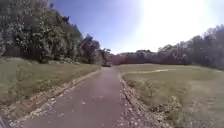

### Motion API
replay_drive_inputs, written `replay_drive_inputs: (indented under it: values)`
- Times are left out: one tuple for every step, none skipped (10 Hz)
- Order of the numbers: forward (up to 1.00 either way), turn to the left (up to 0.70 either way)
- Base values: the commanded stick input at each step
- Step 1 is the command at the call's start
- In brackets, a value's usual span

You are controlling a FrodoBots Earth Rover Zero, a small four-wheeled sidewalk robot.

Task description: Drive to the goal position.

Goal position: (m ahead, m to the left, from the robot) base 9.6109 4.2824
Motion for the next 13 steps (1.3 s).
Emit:
replay_drive_inputs:
  values:
    - [1.0,0.0]
    - [1.0,0.0]
    - [1.0,0.0]
    - [1.0,0.0]
    - [1.0,0.0]
    - [1.0,0.0]
    - [1.0,0.0]
    - [1.0,0.0]
    - [1.0,0.0]
    - [1.0,0.0]
    - [1.0,0.0]
    - [1.0,0.0]
    - [1.0,0.0]
